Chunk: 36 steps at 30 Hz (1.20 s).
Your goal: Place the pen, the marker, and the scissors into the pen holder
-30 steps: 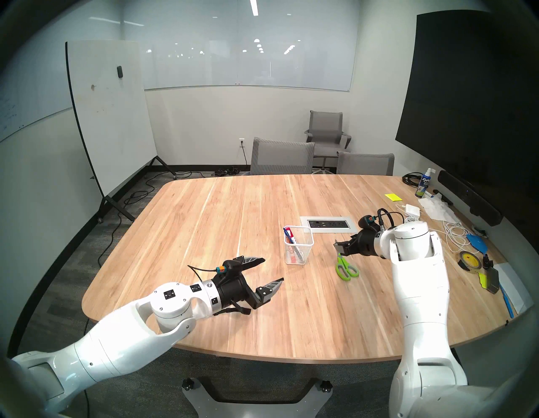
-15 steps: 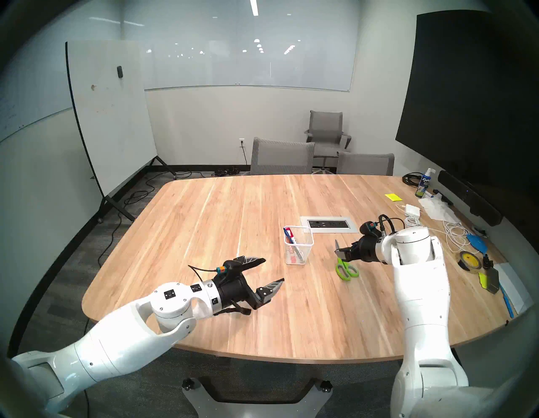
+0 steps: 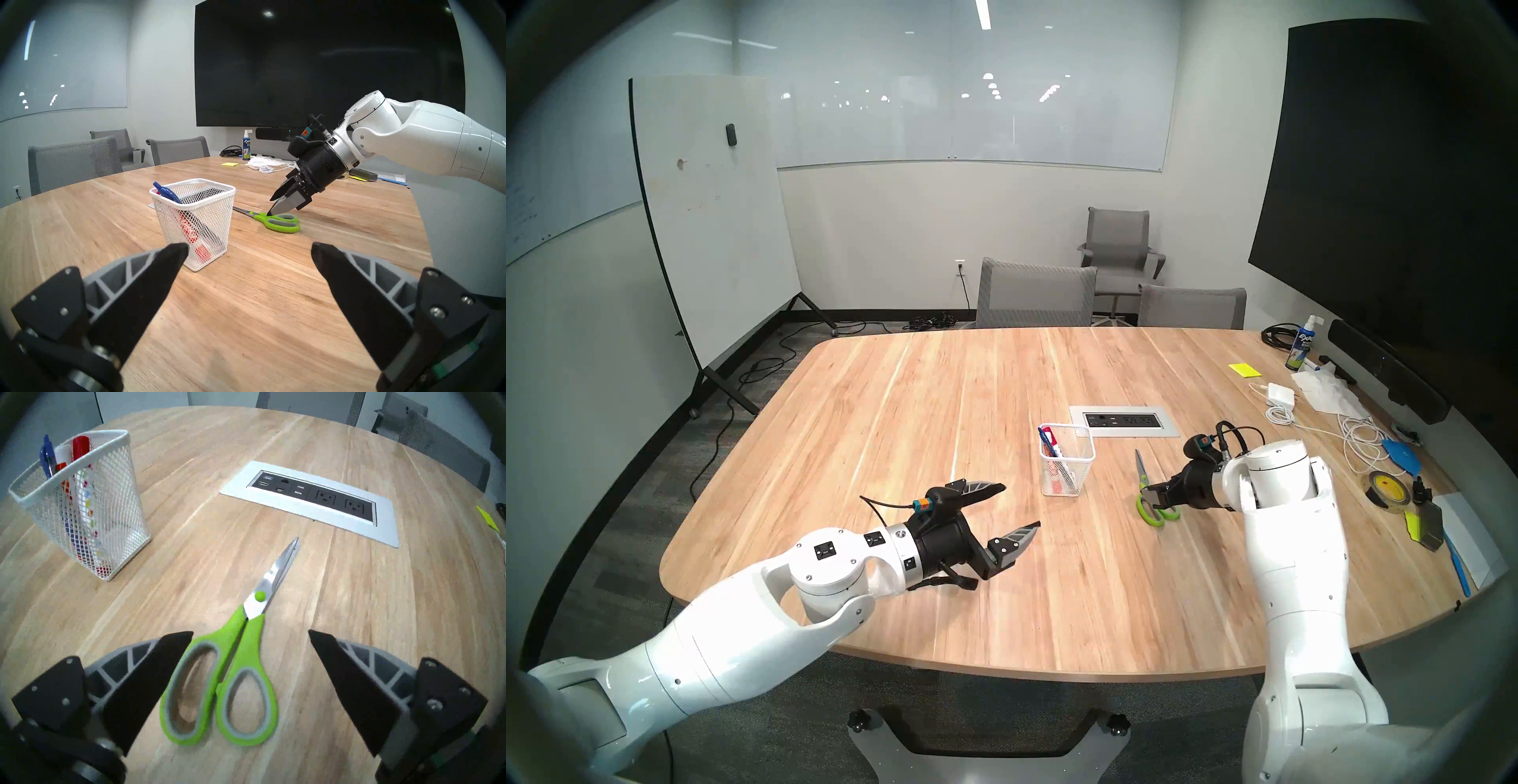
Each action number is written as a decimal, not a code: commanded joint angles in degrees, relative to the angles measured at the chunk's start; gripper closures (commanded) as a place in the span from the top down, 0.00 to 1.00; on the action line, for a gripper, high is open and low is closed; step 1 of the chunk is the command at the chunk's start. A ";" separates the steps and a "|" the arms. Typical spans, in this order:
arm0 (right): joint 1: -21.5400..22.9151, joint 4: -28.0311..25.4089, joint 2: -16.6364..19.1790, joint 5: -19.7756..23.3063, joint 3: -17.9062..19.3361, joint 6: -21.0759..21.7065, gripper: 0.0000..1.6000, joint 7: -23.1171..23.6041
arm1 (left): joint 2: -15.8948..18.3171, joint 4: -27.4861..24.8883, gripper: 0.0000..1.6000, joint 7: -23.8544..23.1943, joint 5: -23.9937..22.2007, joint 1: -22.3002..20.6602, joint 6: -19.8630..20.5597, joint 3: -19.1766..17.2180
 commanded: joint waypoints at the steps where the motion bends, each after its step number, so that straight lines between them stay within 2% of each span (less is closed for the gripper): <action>1: 1.69 -0.53 -0.27 0.17 -0.16 -0.18 1.00 -0.18 | -0.42 -0.86 1.00 0.13 0.07 -0.20 -0.44 -0.11; 17: 0.59 -1.17 -0.52 0.04 -0.77 0.56 1.00 0.94 | -0.35 -0.79 1.00 0.28 0.39 0.21 -1.28 -0.01; 36: 1.68 -1.15 -3.06 -1.35 -1.87 2.03 1.00 -3.73 | 0.02 -1.32 1.00 0.49 0.65 0.99 -2.18 0.00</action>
